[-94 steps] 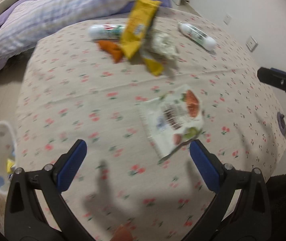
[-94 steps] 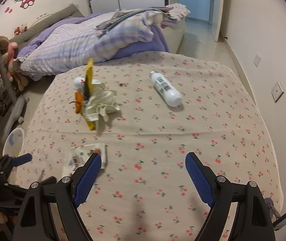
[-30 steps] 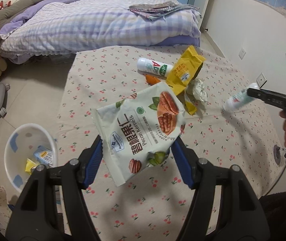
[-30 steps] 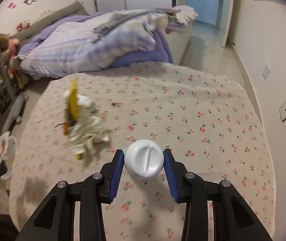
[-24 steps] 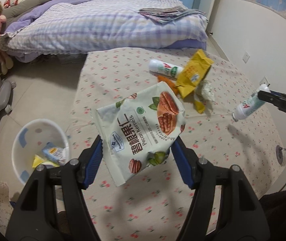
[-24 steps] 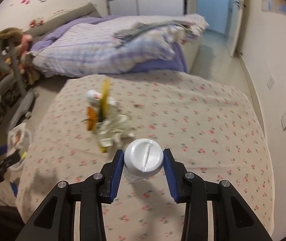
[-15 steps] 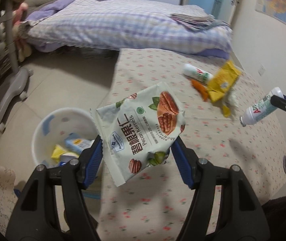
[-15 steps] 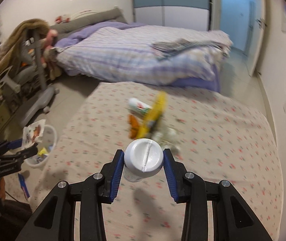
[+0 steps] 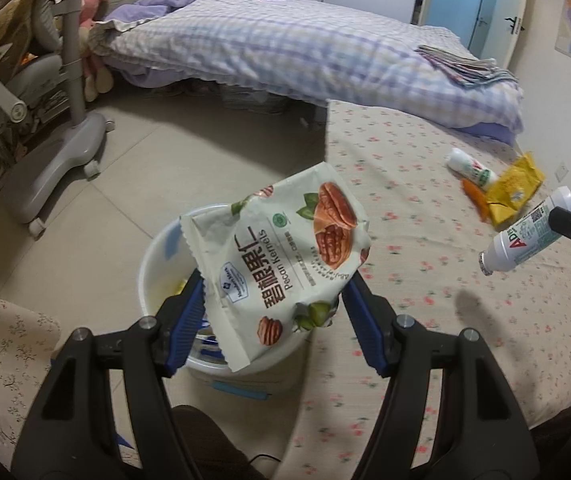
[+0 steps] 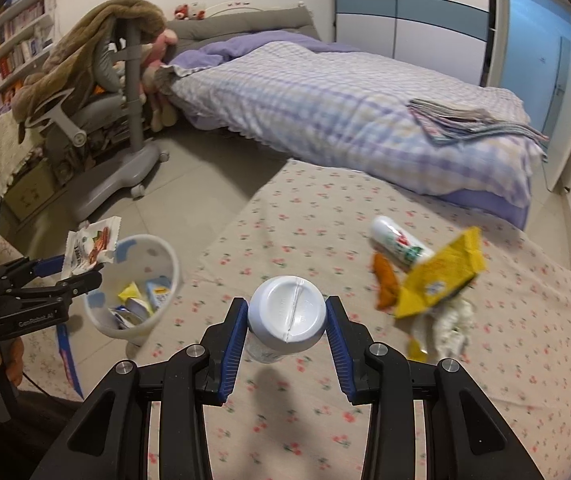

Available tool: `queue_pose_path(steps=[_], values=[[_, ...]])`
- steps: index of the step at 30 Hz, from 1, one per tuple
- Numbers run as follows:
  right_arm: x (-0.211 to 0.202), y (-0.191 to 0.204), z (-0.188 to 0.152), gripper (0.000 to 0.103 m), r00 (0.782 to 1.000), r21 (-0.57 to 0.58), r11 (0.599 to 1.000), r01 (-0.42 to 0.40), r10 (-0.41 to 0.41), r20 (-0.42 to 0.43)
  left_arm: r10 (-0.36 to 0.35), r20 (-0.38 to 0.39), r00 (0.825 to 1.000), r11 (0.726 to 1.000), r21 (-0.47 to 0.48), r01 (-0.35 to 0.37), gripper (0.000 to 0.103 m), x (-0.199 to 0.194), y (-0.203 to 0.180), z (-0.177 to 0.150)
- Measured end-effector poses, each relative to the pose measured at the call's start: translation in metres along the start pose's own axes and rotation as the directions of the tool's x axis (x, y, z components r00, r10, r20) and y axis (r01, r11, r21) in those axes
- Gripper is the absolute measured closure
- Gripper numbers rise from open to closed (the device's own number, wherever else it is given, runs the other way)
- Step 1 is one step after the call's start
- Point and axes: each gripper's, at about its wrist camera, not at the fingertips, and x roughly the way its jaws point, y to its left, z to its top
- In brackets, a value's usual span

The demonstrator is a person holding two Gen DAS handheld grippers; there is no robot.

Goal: Collect trash
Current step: 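Carry the snack bag and spray bottle over the wastebasket with both tools, then open the left tool to drop the snack bag into the wastebasket, then open the right tool to drop the spray bottle into the wastebasket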

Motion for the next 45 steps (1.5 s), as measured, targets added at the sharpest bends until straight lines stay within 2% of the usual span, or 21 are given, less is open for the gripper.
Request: queue_pose_path(steps=[2, 6, 17, 23, 35, 37, 38, 45], values=[[0.007, 0.009, 0.004, 0.063, 1.0, -0.004, 1.0, -0.013, 0.013, -0.003, 0.02, 0.005, 1.0, 1.0, -0.004, -0.02, 0.034, 0.003, 0.009, 0.0], [0.018, 0.025, 0.012, 0.063, 0.999, -0.008, 0.999, -0.037, 0.037, -0.002, 0.098, 0.012, 0.995, 0.995, -0.023, -0.098, 0.018, 0.007, 0.024, 0.002], [0.051, 0.074, 0.032, 0.063, 0.992, 0.009, 0.992, -0.128, 0.128, 0.0, 0.15, -0.036, 0.988, 0.982, -0.107, -0.153, 0.014, 0.006, 0.059, -0.005], [0.074, 0.096, 0.039, 0.063, 0.982, 0.038, 0.981, -0.189, 0.19, -0.013, 0.194, -0.034, 0.98, 0.971, -0.133, -0.197, 0.007, 0.002, 0.078, -0.01], [0.11, 0.127, 0.04, 0.062, 0.96, 0.06, 0.959, -0.277, 0.279, -0.02, 0.209, -0.052, 0.977, 0.964, -0.157, -0.215, 0.005, 0.003, 0.097, -0.014], [0.113, 0.125, 0.04, 0.042, 0.956, 0.07, 0.955, -0.29, 0.292, -0.023, 0.208, -0.054, 0.977, 0.964, -0.158, -0.214, 0.005, 0.004, 0.098, -0.014], [0.113, 0.123, 0.039, 0.026, 0.956, 0.079, 0.954, -0.289, 0.292, -0.025, 0.208, -0.055, 0.977, 0.964, -0.158, -0.214, 0.005, 0.004, 0.098, -0.014], [0.097, 0.109, 0.04, 0.025, 0.963, 0.083, 0.96, -0.266, 0.268, -0.006, 0.199, -0.048, 0.979, 0.968, -0.148, -0.204, 0.005, 0.002, 0.093, -0.013]])
